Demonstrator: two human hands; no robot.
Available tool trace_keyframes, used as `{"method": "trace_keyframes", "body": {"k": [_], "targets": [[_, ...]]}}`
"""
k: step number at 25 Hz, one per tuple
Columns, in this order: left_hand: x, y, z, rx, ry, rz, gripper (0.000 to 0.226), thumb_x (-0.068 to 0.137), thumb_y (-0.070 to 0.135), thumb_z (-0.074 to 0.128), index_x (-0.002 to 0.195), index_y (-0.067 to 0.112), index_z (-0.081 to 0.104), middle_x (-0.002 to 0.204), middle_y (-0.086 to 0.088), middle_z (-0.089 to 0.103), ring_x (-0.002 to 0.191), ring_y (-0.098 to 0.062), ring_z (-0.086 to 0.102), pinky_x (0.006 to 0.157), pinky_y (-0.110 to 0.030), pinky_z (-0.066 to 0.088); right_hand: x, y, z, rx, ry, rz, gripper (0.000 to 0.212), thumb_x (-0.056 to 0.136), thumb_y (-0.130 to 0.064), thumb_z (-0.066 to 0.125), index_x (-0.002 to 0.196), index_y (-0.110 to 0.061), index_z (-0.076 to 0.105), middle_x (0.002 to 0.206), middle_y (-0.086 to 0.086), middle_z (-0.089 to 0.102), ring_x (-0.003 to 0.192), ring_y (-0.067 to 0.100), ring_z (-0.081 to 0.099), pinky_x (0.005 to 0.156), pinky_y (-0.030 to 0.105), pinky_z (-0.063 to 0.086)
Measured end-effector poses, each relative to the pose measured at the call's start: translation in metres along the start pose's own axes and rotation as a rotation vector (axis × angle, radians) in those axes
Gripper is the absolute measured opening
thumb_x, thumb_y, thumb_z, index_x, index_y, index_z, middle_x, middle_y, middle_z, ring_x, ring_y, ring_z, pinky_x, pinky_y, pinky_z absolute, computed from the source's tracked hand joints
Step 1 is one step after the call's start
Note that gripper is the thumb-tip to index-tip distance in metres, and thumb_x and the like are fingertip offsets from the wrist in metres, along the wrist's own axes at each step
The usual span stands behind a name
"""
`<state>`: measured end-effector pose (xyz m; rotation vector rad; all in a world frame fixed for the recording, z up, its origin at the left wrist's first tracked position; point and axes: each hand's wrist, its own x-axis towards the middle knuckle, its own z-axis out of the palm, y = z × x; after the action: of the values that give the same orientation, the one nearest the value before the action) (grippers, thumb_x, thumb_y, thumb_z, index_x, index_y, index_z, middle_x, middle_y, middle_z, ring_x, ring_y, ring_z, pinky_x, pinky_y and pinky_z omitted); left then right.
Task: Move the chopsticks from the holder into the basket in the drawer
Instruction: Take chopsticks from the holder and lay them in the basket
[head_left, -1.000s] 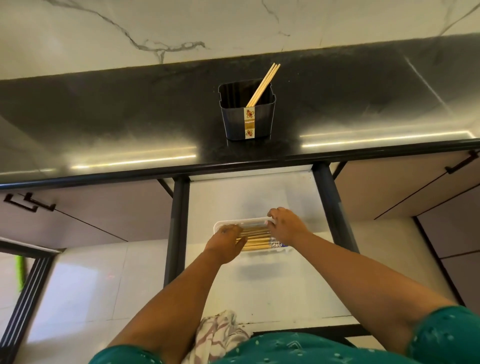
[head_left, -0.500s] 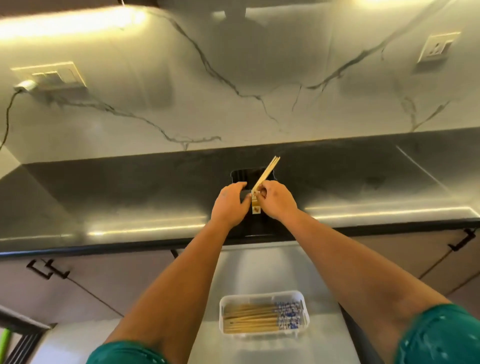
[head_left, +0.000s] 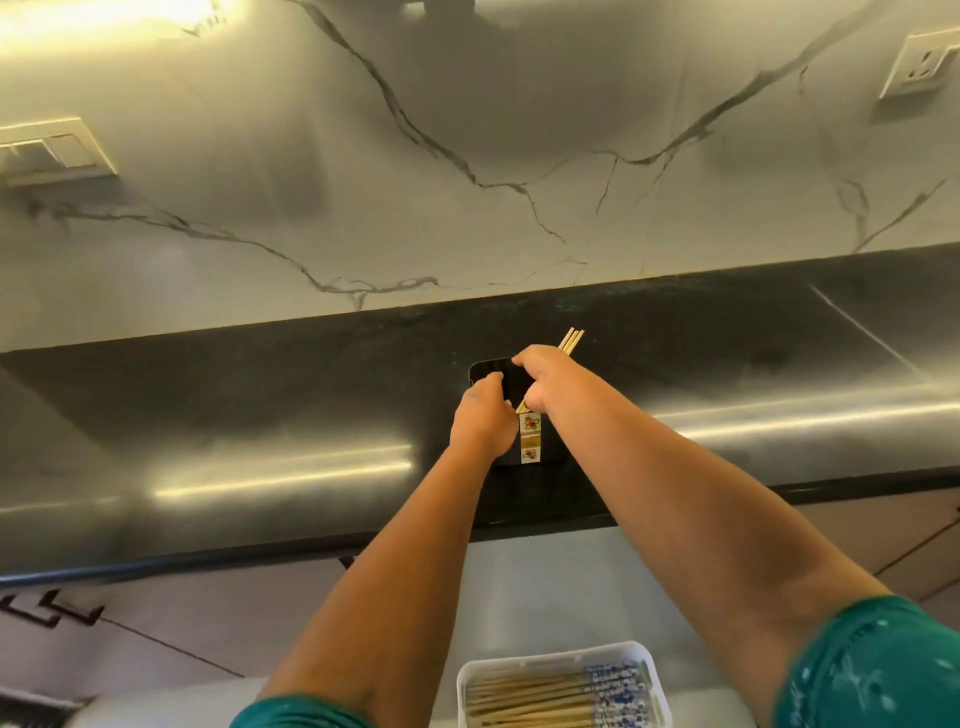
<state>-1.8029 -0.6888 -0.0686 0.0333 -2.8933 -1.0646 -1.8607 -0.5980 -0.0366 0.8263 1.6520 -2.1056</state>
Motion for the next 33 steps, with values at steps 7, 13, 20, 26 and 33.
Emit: {"method": "trace_keyframes", "body": {"k": [7, 13, 20, 26, 33], "targets": [[0.009, -0.014, 0.013, -0.009, 0.084, 0.008, 0.059, 0.091, 0.015, 0.056, 0.145, 0.016, 0.032, 0.139, -0.006, 0.049, 0.129, -0.024, 0.046, 0.102, -0.040, 0.043, 0.038, -0.017, -0.002, -0.392, 0.095, 0.044, 0.042, 0.098, -0.006, 0.046, 0.139, 0.001, 0.042, 0.130, 0.019, 0.052, 0.120, 0.027, 0.051, 0.097, 0.032, 0.044], [0.005, -0.013, 0.011, -0.046, 0.107, 0.025, 0.057, 0.092, 0.016, 0.057, 0.144, 0.013, 0.034, 0.140, -0.007, 0.049, 0.131, -0.024, 0.044, 0.106, -0.040, 0.040, 0.036, -0.012, 0.007, -0.277, 0.175, -0.149, 0.030, 0.091, -0.007, 0.061, 0.122, -0.004, 0.058, 0.109, 0.016, 0.065, 0.097, 0.026, 0.066, 0.085, 0.038, 0.057], [-0.034, 0.040, -0.003, -0.176, 0.295, 0.152, 0.066, 0.086, 0.034, 0.065, 0.143, 0.017, 0.034, 0.139, -0.002, 0.051, 0.125, -0.014, 0.048, 0.103, -0.035, 0.040, -0.094, 0.003, -0.050, -0.402, 0.119, -0.954, 0.014, 0.096, -0.021, 0.056, 0.107, -0.022, 0.064, 0.098, -0.009, 0.070, 0.088, -0.003, 0.068, 0.072, 0.009, 0.053], [-0.105, 0.078, 0.006, -0.467, 0.314, 0.116, 0.018, 0.098, 0.030, 0.046, 0.104, 0.020, 0.060, 0.079, 0.008, 0.065, 0.072, -0.007, 0.063, 0.060, -0.018, 0.048, -0.166, 0.042, -0.084, -0.546, -0.050, -1.080, 0.033, 0.092, -0.021, 0.063, 0.125, -0.016, 0.058, 0.112, -0.007, 0.067, 0.094, -0.008, 0.063, 0.077, 0.000, 0.046], [-0.185, 0.038, 0.044, -1.713, -0.264, -0.548, 0.030, 0.101, 0.021, 0.041, 0.122, 0.010, 0.059, 0.121, -0.016, 0.064, 0.113, -0.028, 0.061, 0.099, -0.043, 0.047, -0.167, 0.169, -0.146, -1.239, -0.116, -0.675, 0.078, 0.094, -0.013, 0.053, 0.154, -0.009, 0.003, 0.163, 0.012, 0.006, 0.151, 0.027, 0.001, 0.119, 0.036, 0.004]]}}
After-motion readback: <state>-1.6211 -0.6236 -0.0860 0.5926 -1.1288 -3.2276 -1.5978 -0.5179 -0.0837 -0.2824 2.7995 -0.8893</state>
